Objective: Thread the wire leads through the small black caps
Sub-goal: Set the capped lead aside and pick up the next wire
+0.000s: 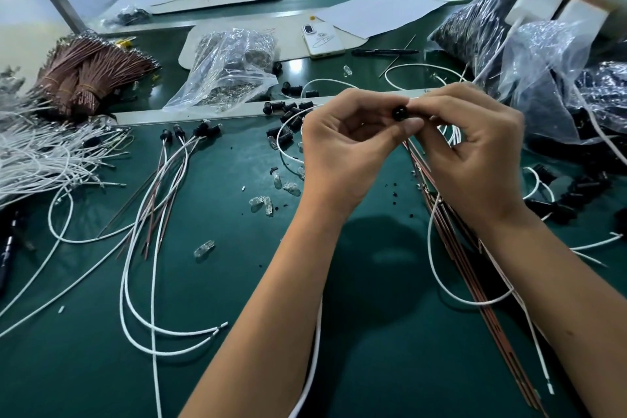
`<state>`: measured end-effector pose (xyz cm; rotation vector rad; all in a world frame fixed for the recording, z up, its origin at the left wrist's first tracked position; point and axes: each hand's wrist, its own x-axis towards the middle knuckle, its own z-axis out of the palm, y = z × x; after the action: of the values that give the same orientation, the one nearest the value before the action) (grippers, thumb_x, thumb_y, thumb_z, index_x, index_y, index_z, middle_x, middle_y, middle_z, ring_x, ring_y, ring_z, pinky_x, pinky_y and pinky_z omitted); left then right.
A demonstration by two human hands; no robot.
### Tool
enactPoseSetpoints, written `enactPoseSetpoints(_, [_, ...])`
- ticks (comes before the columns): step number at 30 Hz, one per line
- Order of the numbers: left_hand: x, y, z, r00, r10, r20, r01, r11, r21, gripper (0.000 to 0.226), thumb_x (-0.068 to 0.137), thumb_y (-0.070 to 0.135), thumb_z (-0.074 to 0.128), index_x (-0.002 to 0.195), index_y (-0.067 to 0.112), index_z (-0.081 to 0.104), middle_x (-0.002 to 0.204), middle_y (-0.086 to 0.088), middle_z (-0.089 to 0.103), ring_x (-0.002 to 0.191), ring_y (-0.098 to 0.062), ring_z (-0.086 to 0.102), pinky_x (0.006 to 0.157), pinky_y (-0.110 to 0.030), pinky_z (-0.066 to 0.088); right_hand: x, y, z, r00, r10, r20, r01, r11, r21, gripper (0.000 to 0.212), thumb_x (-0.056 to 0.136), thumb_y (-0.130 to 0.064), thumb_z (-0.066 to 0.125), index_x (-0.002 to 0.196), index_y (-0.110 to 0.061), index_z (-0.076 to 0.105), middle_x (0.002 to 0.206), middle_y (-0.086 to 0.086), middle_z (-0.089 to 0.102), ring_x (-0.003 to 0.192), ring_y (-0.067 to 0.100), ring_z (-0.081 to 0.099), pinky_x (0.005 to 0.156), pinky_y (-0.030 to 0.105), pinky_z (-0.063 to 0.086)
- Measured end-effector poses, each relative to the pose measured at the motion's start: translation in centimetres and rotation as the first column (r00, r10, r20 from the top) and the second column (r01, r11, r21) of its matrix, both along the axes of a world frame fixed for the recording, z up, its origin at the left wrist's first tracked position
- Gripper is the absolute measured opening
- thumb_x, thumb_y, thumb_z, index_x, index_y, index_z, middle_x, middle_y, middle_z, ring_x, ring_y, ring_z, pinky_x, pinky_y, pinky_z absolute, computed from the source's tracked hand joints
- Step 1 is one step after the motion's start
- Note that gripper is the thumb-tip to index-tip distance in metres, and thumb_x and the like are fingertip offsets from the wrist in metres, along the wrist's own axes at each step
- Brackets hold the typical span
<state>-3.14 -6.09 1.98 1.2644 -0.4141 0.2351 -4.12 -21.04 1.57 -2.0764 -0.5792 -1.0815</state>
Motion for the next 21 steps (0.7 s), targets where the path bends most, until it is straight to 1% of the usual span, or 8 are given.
enactPoseSetpoints(2, [-0.01, 0.07, 0.1, 1.0, 0.007, 0.007, -0.007, 1.0, 0.009, 0.024, 0.074, -0.015, 0.079, 0.094, -0.005, 0.07, 0.08, -0.013, 0.067, 0.071, -0.017, 0.063, 0.072, -0.027, 0.053, 0.03, -0.07, -0.02, 1.0, -0.019, 0.015, 0.02, 1.0, -0.019, 0.01, 0.097, -0.005, 0.071, 0.101, -0.005, 0.079, 0.099, -0.005, 0.071, 0.087, 0.022, 0.067, 0.081, 0.032, 0.054])
enactPoseSetpoints(5, [-0.04, 0.23, 0.21, 0.999, 0.032, 0.03, -0.032, 0.999, 0.019, 0.026, 0.073, -0.017, 0.079, 0.092, -0.003, 0.07, 0.084, -0.021, 0.068, 0.074, -0.021, 0.065, 0.074, -0.03, 0.055, 0.05, -0.09, -0.08, 0.999, -0.036, 0.025, 0.037, 0.999, -0.035, 0.01, 0.098, -0.005, 0.07, 0.1, -0.003, 0.08, 0.096, 0.002, 0.073, 0.086, 0.026, 0.067, 0.08, 0.035, 0.054])
enactPoseSetpoints(7, [-0.06, 0.25, 0.22, 0.998, 0.043, 0.036, -0.044, 0.999, 0.023, 0.026, 0.072, -0.017, 0.08, 0.091, -0.002, 0.071, 0.084, -0.019, 0.069, 0.074, -0.021, 0.066, 0.075, -0.032, 0.056, 0.02, -0.03, -0.14, 0.999, -0.034, 0.027, 0.035, 0.999, -0.04, 0.011, 0.097, -0.003, 0.07, 0.101, -0.001, 0.08, 0.095, 0.005, 0.074, 0.085, 0.028, 0.066, 0.079, 0.036, 0.054])
enactPoseSetpoints(10, [-0.08, 0.32, 0.28, 0.999, 0.039, 0.026, -0.039, 0.999, 0.02, 0.026, 0.071, -0.016, 0.081, 0.09, -0.002, 0.071, 0.082, -0.015, 0.07, 0.076, -0.022, 0.068, 0.08, -0.039, 0.058, 0.01, 0.08, -0.17, 0.999, -0.028, 0.034, 0.03, 0.998, -0.052, 0.01, 0.097, -0.001, 0.07, 0.101, 0.0, 0.079, 0.095, 0.008, 0.075, 0.085, 0.029, 0.066, 0.079, 0.038, 0.054])
enactPoseSetpoints(13, [-0.16, 0.36, 0.41, 0.999, 0.038, 0.013, -0.038, 0.999, 0.02, 0.025, 0.071, -0.016, 0.081, 0.09, -0.004, 0.071, 0.081, -0.015, 0.07, 0.076, -0.024, 0.068, 0.082, -0.045, 0.059, -0.03, 0.12, -0.16, 0.999, -0.028, 0.045, 0.03, 0.998, -0.059, 0.011, 0.096, 0.001, 0.07, 0.102, 0.0, 0.079, 0.094, 0.007, 0.075, 0.084, 0.028, 0.066, 0.079, 0.035, 0.054])
enactPoseSetpoints(16, [-0.34, 0.42, 0.55, 0.999, 0.051, 0.013, -0.051, 0.998, 0.026, 0.024, 0.071, -0.017, 0.08, 0.09, -0.007, 0.071, 0.082, -0.016, 0.07, 0.076, -0.024, 0.068, 0.082, -0.044, 0.059, -0.06, 0.19, -0.17, 0.998, -0.027, 0.052, 0.031, 0.997, -0.065, 0.011, 0.096, 0.001, 0.07, 0.102, 0.0, 0.08, 0.093, 0.008, 0.075, 0.083, 0.028, 0.065, 0.078, 0.035, 0.053])
enactPoseSetpoints(21, [-0.41, 0.57, 0.72, 0.998, 0.063, 0.013, -0.064, 0.997, 0.04, 0.023, 0.071, -0.017, 0.08, 0.09, -0.008, 0.071, 0.082, -0.017, 0.07, 0.076, -0.024, 0.067, 0.081, -0.044, 0.058, 0.01, 0.27, -0.21, 0.997, -0.025, 0.066, 0.031, 0.995, -0.093, 0.01, 0.097, -0.001, 0.071, 0.1, 0.001, 0.08, 0.09, 0.01, 0.074, 0.082, 0.03, 0.065, 0.076, 0.038, 0.054])
